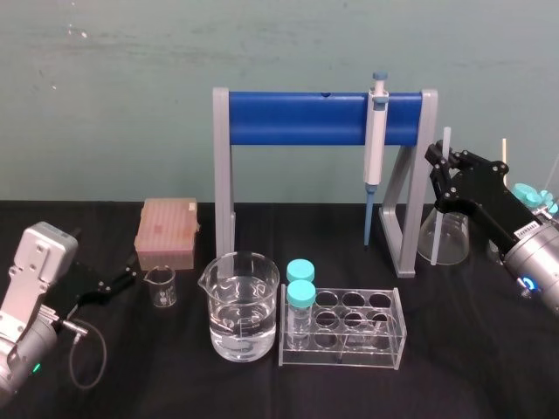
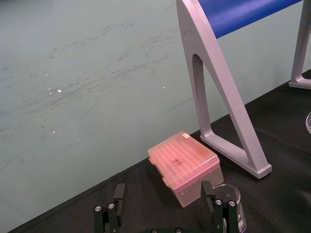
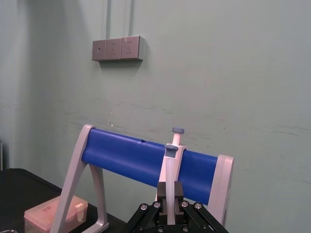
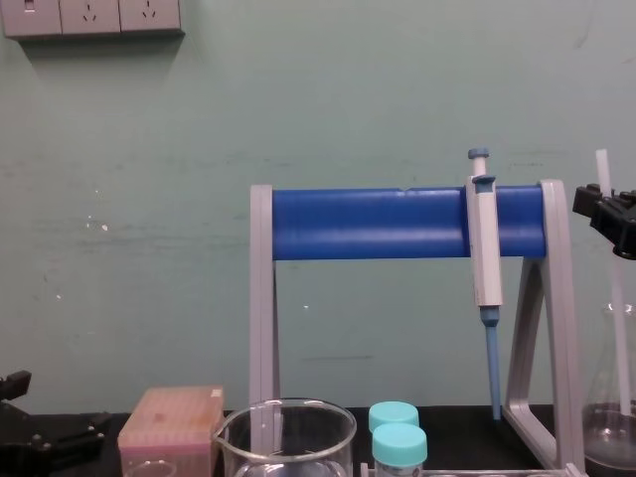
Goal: Pick up the stirring rod with one hand, then place it down.
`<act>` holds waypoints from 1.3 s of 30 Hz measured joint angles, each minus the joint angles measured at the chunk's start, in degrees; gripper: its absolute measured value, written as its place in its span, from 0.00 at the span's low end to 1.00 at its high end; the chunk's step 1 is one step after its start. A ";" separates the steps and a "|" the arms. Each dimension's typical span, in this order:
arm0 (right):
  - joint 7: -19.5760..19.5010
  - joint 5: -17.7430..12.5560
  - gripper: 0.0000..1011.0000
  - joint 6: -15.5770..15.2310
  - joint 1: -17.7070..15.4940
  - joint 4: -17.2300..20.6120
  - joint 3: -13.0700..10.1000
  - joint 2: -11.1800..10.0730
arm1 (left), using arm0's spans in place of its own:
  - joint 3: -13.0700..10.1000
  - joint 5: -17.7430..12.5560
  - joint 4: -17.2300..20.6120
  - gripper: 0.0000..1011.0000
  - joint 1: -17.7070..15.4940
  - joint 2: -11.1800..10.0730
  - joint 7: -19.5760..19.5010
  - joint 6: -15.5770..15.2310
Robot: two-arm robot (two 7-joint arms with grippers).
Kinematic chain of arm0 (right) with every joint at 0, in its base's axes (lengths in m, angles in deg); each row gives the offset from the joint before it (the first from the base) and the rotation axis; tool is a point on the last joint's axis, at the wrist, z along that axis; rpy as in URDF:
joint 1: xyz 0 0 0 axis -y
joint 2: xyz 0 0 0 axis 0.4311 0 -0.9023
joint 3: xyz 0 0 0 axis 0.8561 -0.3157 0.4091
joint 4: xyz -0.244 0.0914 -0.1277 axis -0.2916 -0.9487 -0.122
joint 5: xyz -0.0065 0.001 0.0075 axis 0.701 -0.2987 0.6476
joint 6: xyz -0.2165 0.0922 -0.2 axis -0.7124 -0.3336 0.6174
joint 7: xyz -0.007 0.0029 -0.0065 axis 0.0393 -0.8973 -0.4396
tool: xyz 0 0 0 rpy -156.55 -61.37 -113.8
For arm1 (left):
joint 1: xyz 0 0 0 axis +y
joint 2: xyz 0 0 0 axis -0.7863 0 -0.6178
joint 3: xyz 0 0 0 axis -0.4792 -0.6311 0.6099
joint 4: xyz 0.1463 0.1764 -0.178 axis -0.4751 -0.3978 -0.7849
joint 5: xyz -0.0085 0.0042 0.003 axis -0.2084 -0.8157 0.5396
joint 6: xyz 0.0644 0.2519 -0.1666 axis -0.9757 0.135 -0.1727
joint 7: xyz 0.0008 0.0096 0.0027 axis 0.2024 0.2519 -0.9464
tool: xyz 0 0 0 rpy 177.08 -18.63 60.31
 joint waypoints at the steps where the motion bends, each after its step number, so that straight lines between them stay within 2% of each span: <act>1: 0.01 0.01 0.07 0.00 0.00 0.00 0.00 0.00 | 0.00 0.00 0.00 0.99 0.00 0.00 0.00 0.00; 22: 1.28 -0.68 0.07 -0.42 0.08 0.05 0.76 -0.09 | 0.00 0.00 0.00 0.99 0.00 0.00 0.00 0.00; 39: 14.07 -12.19 0.07 -1.82 1.22 3.04 5.05 -1.51 | 0.00 0.00 0.00 0.99 0.00 0.00 0.00 0.00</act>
